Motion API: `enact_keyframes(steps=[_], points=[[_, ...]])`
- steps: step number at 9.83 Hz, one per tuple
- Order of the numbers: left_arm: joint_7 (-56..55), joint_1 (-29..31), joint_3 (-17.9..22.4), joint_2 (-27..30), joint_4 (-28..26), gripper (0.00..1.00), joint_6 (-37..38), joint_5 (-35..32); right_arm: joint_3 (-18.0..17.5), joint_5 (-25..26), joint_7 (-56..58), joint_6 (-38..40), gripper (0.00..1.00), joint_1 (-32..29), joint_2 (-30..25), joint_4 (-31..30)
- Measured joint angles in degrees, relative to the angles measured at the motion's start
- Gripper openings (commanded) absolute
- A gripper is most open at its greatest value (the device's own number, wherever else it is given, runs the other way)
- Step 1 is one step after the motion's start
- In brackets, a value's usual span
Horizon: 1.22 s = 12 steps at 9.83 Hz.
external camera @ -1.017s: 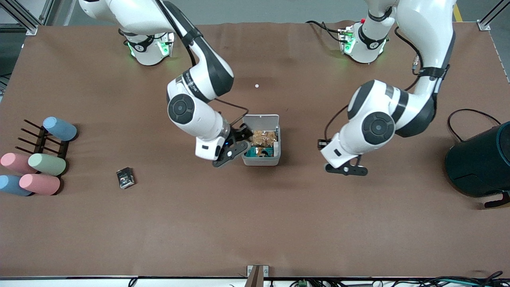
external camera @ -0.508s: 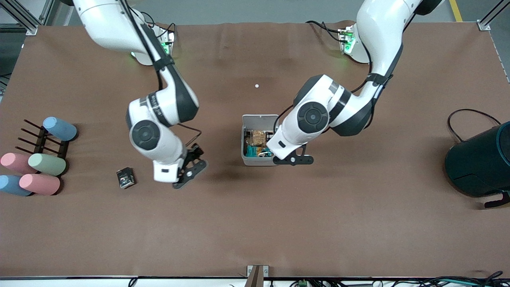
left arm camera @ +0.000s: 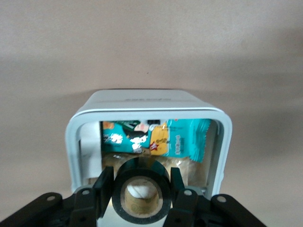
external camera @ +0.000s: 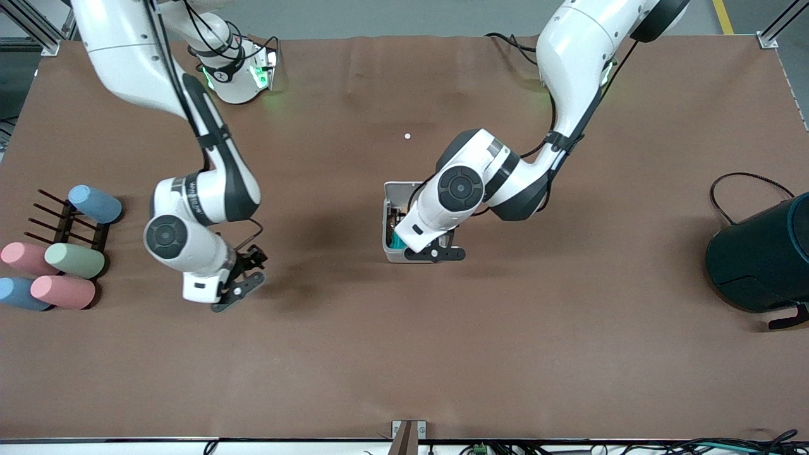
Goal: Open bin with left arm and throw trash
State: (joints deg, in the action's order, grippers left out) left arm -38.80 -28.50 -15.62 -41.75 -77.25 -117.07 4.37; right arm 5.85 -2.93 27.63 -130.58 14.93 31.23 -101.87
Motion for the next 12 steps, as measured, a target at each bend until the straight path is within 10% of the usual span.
enact_keyframes(steps=[1,7,12], points=[[-1.04,-0.37,-0.01,-0.31,0.05,1.0,-0.35,0.0,-0.01,0.0,0.77,-0.11,0.85,-2.2,-0.3,-0.76],[-1.41,0.14,0.34,0.02,1.54,1.0,0.49,-0.17,-0.06,0.02,1.11,-4.56,0.86,-8.42,-1.0,-3.78],[5.92,9.49,0.7,10.39,3.0,1.0,19.08,-8.49,-0.11,0.44,2.45,-10.81,0.86,-10.92,1.12,-5.14]])
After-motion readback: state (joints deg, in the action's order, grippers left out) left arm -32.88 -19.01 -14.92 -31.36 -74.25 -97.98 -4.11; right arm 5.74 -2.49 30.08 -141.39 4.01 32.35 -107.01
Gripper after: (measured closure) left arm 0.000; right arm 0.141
